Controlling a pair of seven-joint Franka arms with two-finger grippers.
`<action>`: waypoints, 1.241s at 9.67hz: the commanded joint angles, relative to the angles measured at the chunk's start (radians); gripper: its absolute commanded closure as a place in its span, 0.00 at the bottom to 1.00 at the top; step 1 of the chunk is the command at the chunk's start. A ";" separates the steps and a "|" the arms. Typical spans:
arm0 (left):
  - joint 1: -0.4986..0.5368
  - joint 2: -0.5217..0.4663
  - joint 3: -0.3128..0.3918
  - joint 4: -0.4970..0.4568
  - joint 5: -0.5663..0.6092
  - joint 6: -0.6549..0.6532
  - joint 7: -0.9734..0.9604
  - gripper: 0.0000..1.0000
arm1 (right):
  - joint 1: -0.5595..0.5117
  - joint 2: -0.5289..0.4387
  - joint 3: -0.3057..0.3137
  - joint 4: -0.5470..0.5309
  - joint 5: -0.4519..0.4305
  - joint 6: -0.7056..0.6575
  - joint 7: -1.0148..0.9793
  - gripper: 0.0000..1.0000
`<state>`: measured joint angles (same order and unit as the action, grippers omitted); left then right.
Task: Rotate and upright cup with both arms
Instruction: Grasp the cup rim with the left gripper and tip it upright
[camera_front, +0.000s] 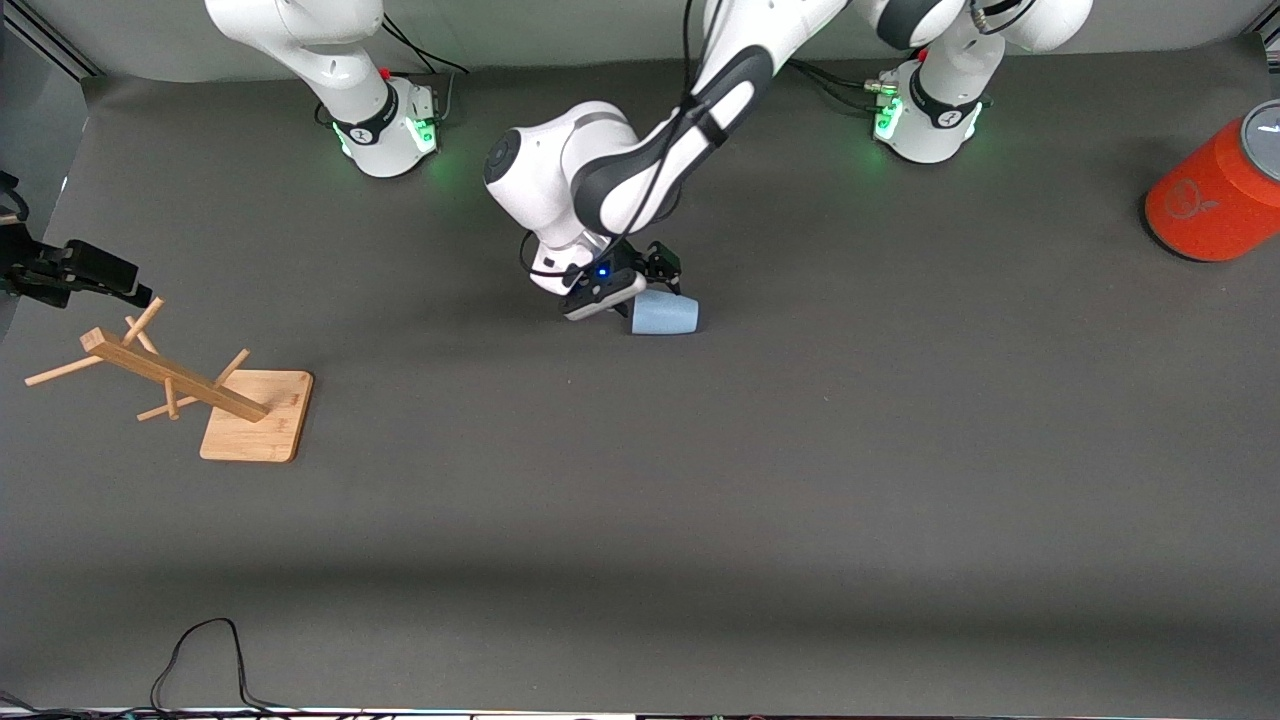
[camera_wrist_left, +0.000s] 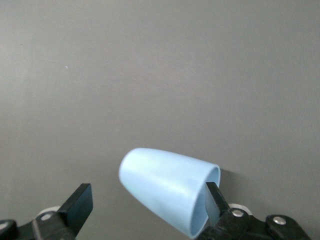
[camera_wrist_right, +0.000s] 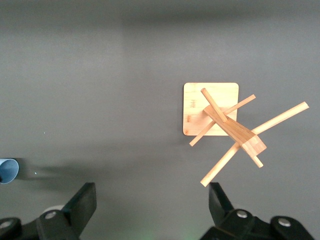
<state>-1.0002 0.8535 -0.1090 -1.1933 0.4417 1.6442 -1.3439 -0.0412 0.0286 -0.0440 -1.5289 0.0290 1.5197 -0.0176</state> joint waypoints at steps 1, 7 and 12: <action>-0.043 0.051 0.019 0.046 0.043 -0.004 -0.029 0.00 | -0.009 -0.019 0.019 -0.011 -0.015 0.011 -0.016 0.00; -0.043 0.075 0.019 0.037 0.074 -0.027 -0.021 0.73 | 0.012 -0.019 0.009 -0.016 -0.041 0.014 -0.018 0.00; -0.044 0.067 0.017 0.043 0.075 -0.087 -0.008 1.00 | 0.012 -0.019 0.010 -0.014 -0.064 0.020 -0.022 0.00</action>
<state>-1.0330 0.9090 -0.1008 -1.1659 0.5147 1.5647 -1.3577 -0.0346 0.0281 -0.0337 -1.5292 -0.0136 1.5292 -0.0194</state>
